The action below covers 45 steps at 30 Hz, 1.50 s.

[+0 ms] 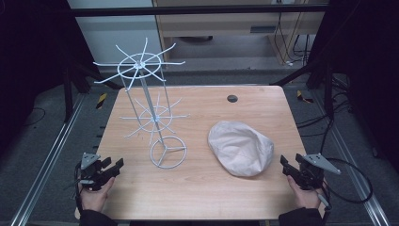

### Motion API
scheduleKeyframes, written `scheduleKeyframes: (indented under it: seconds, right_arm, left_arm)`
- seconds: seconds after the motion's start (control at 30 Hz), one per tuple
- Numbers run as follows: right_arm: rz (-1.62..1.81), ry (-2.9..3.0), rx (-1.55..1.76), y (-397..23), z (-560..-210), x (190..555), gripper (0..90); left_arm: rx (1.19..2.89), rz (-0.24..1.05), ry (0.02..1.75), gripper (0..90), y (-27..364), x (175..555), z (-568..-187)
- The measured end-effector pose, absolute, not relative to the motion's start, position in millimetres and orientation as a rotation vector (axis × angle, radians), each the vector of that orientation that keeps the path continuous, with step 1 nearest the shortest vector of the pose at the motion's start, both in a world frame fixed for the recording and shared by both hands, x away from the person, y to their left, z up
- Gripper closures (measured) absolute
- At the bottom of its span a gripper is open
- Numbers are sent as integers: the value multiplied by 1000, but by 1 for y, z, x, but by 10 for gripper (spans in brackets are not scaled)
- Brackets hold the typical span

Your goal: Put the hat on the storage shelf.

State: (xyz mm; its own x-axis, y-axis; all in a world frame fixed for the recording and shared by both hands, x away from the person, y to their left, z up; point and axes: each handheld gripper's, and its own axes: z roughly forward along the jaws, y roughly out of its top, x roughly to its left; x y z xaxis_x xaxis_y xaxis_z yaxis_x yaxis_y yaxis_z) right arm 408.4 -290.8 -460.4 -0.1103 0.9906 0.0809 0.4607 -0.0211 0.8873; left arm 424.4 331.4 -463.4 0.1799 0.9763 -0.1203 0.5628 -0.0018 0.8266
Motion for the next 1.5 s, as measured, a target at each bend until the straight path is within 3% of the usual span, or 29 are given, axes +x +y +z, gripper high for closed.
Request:
scheduleKeyframes:
  seconds: [0.23,0.47,0.9,1.17,1.27,1.3,1.4,1.5]
  right_arm:
    - [1114,1666,1457,-278,-451,403,539]
    - [1171,1723,1394,-259,-438,401,602]
    - [1126,1854,1369,-222,-441,406,601]
    - [1019,1857,1413,-223,-454,411,584]
    - [972,1868,1436,-225,-459,417,692]
    - [972,1868,1436,-225,-459,417,692]
    - [967,1883,1454,-228,-460,419,824]
    - [953,1890,1457,-230,-460,421,874]
  left_arm:
    - [1669,653,1477,499,330,422,-462]
    - [1691,656,1454,544,327,421,-459]
    - [1709,639,1435,629,323,419,-456]
    - [1718,641,1434,638,321,419,-456]
    - [1721,638,1436,638,321,419,-457]
    - [1721,638,1436,638,321,419,-457]
    - [1724,637,1437,638,321,419,-457]
    - [1725,635,1437,639,321,419,-457]
